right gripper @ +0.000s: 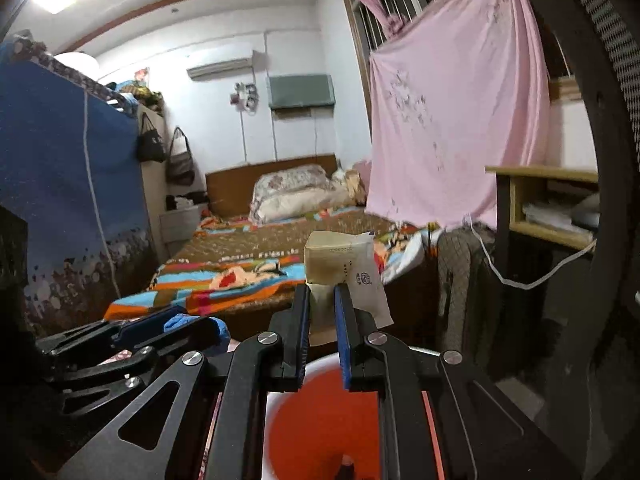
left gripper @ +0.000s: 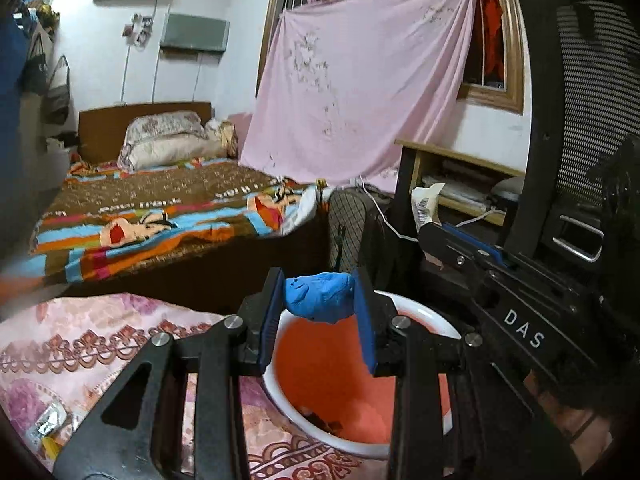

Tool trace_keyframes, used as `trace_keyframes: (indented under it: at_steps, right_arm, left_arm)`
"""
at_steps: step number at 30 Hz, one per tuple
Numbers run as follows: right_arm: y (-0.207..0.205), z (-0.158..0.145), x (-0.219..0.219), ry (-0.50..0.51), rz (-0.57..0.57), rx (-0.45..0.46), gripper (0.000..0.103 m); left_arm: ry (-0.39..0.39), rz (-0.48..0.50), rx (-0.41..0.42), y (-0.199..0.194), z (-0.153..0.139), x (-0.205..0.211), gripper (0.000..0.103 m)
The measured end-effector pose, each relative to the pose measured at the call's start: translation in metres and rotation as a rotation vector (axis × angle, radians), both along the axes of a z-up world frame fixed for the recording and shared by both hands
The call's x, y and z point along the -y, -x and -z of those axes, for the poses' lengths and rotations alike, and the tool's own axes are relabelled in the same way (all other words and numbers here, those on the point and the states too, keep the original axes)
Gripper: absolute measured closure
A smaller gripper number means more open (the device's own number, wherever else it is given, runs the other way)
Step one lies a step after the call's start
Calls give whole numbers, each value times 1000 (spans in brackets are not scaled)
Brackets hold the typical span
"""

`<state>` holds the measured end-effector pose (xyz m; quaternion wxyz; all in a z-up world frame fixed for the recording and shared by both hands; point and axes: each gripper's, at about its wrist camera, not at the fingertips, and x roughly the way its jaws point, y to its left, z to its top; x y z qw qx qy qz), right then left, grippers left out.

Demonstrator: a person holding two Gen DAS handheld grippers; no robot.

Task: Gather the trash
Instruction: 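Open both tools to drop the wrapper and sachet into the bucket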

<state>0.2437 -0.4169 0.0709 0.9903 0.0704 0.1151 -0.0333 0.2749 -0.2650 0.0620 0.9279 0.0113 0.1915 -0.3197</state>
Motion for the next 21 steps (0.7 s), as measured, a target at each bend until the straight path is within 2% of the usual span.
trace_keyframes:
  at_steps: [4, 11, 21]
  right_arm:
    - [-7, 6, 10, -33, 13, -57, 92]
    - [-8, 12, 18, -67, 32, -104, 92]
    - [-12, 17, 18, -68, 46, -165, 91]
  left_arm:
    - [-6, 1, -46, -7, 4, 5, 85]
    - [-7, 4, -116, -16, 8, 9, 84]
    - [-11, 27, -209, -24, 16, 13, 84]
